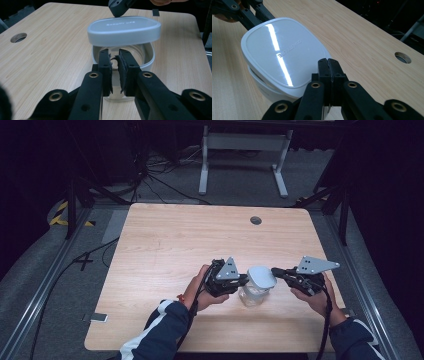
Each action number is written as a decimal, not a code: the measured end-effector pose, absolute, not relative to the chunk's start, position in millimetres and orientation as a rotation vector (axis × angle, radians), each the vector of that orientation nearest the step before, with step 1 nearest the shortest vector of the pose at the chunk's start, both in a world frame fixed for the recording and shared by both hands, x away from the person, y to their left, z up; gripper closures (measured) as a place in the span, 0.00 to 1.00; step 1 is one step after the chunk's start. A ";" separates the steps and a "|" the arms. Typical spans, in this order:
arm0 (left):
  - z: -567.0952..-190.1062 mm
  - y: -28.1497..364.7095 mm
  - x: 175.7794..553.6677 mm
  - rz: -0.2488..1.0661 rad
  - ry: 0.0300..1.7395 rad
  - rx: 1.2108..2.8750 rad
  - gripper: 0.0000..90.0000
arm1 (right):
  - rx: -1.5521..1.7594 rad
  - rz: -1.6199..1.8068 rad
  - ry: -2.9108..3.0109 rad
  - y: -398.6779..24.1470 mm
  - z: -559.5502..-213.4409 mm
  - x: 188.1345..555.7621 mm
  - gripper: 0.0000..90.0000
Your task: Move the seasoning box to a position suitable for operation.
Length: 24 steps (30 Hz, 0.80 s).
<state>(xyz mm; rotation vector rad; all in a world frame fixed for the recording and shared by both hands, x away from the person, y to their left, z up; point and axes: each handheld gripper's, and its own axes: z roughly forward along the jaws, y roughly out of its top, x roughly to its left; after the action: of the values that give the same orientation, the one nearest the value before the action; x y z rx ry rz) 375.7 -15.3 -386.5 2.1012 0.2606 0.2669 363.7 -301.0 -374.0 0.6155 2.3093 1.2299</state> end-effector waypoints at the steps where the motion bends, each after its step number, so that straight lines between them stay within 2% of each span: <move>1: -385.6 -15.7 376.1 0.274 0.256 2.104 0.93 | 0.613 1.230 2.310 -300.8 -373.9 363.7 1.00; 6: -380.9 -18.4 377.7 0.284 0.263 2.081 0.98 | 0.599 1.215 2.313 -300.5 -374.1 362.8 1.00; 24: -356.1 -51.7 394.8 0.335 0.210 2.103 0.95 | 0.610 1.158 2.324 -317.8 -373.7 353.9 1.00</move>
<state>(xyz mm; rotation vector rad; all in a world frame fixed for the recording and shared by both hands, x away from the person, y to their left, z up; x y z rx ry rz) 394.8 -51.7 -356.1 2.1027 0.2100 0.3347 353.9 -317.8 -373.7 0.6099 2.3236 1.1583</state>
